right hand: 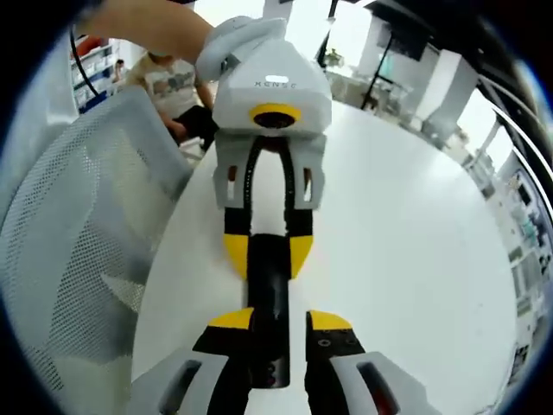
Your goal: Press the specified remote control buttons in sequence, fully releasing each button before pressing the next.
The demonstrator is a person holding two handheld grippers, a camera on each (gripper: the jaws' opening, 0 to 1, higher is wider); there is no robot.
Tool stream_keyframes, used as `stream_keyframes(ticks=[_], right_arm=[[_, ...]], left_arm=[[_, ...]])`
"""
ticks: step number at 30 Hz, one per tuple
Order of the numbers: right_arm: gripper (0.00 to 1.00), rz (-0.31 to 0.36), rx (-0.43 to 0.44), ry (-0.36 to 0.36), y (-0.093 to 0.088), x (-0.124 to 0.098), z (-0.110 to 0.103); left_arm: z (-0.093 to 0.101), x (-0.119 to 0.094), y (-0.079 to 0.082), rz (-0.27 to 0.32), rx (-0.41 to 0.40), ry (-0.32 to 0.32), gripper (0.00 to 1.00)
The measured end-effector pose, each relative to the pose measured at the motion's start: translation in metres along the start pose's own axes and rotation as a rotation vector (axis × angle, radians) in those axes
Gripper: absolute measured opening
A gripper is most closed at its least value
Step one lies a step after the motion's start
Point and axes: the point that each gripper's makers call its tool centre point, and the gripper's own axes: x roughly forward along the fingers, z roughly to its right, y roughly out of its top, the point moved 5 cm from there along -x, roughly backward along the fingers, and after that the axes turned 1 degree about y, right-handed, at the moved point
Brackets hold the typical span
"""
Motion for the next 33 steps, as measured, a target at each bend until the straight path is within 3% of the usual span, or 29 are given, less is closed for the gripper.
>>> stream_keyframes(ticks=[19, 33], right_arm=[[0.27, 0.041, 0.072, -0.044, -0.02, -0.013, 0.004], [0.25, 0.04, 0.108, -0.061, -0.038, -0.021, 0.005]], left_arm=[[-0.001, 0.001, -0.001, 0.008, 0.005, -0.003, 0.24], [0.0, 0.001, -0.001, 0.01, 0.006, -0.001, 0.24]])
